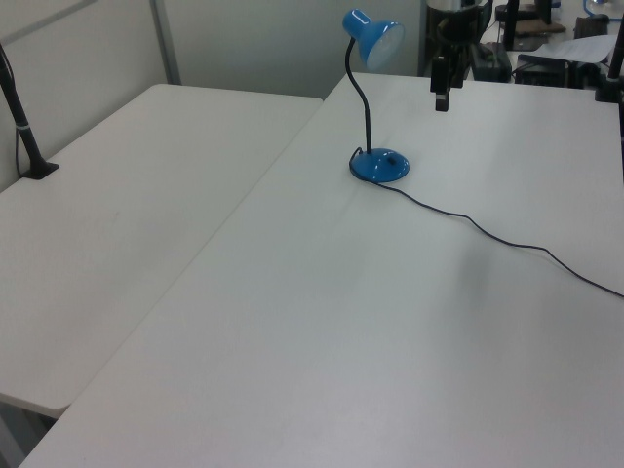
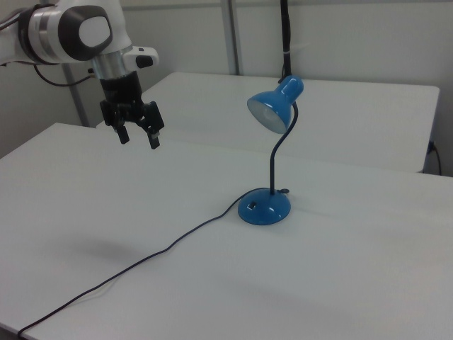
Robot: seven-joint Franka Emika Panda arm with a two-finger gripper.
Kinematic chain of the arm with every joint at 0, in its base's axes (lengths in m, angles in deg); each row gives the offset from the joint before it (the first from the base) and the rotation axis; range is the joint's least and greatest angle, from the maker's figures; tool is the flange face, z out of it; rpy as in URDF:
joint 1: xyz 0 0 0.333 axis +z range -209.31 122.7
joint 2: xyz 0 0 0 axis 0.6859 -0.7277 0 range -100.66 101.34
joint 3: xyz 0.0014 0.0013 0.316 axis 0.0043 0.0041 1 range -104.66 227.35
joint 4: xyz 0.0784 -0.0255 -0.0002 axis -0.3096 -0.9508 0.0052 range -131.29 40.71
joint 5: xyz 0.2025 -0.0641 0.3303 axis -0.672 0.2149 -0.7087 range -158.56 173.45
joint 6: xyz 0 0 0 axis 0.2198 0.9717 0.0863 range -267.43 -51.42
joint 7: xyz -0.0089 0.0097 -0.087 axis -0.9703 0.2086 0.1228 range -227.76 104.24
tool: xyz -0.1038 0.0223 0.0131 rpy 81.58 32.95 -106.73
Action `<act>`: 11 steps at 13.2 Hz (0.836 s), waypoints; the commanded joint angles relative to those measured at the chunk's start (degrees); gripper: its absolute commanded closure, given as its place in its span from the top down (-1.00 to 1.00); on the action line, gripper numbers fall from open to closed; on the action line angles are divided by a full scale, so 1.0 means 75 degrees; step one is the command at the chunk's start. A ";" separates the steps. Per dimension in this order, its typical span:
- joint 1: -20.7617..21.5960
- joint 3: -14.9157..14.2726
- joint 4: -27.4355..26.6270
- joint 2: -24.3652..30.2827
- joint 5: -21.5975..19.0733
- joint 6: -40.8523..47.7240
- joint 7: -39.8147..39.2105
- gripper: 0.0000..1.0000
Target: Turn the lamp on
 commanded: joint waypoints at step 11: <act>-0.0130 0.0049 -0.0089 0.0124 -0.0040 0.0147 -0.0203 0.93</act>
